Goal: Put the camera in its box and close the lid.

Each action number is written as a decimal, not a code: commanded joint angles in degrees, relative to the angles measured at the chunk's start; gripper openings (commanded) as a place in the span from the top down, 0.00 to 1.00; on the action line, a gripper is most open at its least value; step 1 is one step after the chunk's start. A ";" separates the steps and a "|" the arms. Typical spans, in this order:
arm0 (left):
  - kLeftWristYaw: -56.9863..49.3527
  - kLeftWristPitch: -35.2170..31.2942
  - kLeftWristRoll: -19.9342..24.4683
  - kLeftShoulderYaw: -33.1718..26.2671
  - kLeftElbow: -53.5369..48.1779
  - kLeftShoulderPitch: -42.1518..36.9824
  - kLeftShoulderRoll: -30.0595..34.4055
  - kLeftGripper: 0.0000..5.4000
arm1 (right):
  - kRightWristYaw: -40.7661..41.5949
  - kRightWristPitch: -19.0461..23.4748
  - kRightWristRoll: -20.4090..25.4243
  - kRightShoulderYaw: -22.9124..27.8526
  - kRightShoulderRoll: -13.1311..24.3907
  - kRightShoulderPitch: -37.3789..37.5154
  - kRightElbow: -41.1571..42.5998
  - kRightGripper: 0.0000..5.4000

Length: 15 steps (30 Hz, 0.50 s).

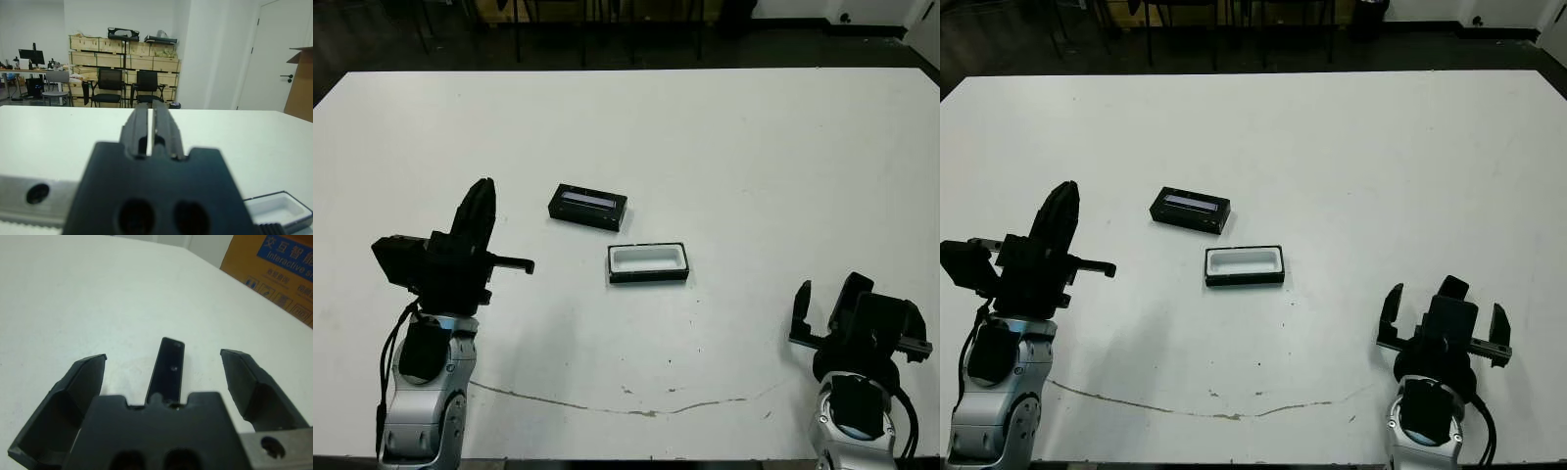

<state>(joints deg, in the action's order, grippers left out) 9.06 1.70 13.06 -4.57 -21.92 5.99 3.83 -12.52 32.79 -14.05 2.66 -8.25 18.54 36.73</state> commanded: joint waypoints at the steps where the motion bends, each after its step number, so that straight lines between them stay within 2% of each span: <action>1: 1.34 0.77 0.13 -0.57 1.17 0.59 1.28 1.00 | -1.80 -0.67 1.54 -0.23 -3.70 1.45 -1.70 0.00; 12: 1.97 3.64 -0.92 -0.96 2.79 0.61 1.93 1.00 | -5.14 -10.20 10.87 0.14 -5.06 3.34 -8.41 0.00; 15: 1.96 3.35 -1.02 -1.00 2.51 0.64 2.06 1.00 | -6.90 -10.18 12.41 0.12 -5.50 3.32 -9.07 0.00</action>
<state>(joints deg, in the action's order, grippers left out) 10.76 5.53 12.31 -5.18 -20.06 5.98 4.94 -18.29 21.84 -2.67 2.86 -8.42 19.85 28.96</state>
